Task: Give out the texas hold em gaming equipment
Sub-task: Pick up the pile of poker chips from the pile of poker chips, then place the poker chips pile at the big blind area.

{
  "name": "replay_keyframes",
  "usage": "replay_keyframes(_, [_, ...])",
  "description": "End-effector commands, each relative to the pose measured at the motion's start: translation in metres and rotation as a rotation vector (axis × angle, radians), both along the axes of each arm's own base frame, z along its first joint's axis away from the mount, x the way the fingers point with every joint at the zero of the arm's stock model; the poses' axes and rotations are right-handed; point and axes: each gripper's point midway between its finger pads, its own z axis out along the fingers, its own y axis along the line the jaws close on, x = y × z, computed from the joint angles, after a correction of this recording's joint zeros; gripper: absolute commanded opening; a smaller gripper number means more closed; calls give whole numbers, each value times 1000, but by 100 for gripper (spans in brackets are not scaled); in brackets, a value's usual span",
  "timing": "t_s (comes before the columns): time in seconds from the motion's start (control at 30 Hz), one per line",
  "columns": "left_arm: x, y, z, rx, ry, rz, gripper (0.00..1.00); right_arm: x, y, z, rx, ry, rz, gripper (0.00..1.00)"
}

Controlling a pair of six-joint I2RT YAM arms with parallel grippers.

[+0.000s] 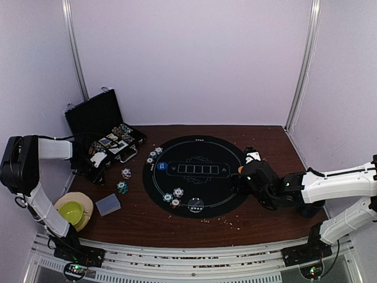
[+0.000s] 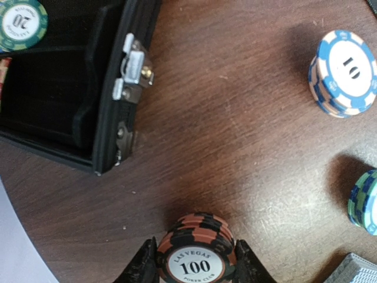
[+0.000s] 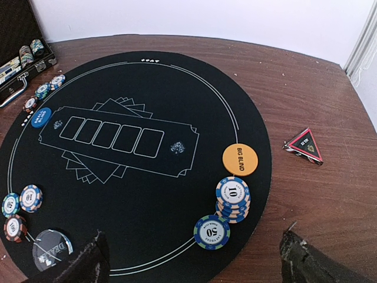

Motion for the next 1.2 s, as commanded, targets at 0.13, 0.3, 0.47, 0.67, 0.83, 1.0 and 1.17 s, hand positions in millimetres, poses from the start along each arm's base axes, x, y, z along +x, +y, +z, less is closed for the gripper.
replay_keyframes(0.13, [8,3,38,10,-98,-10,19,3,3,10,14,-19,-3,100])
replay_keyframes(0.3, [10,-8,54,-8,-112,-44,17,4,2,11,20,-23,-8,100])
replay_keyframes(0.47, [17,-52,74,-20,-140,-145,15,4,1,10,15,-27,-16,100])
replay_keyframes(0.67, [18,-147,88,-66,-118,-345,15,5,-4,12,9,-38,-38,100])
replay_keyframes(0.83, [14,-228,97,-82,-105,-520,16,6,-11,16,12,-58,-71,100])
replay_keyframes(1.0, [3,-301,101,-119,-86,-698,16,4,-21,25,34,-91,-102,100])
replay_keyframes(1.17, [-2,-361,92,-126,-76,-834,16,3,-31,34,56,-128,-132,100])
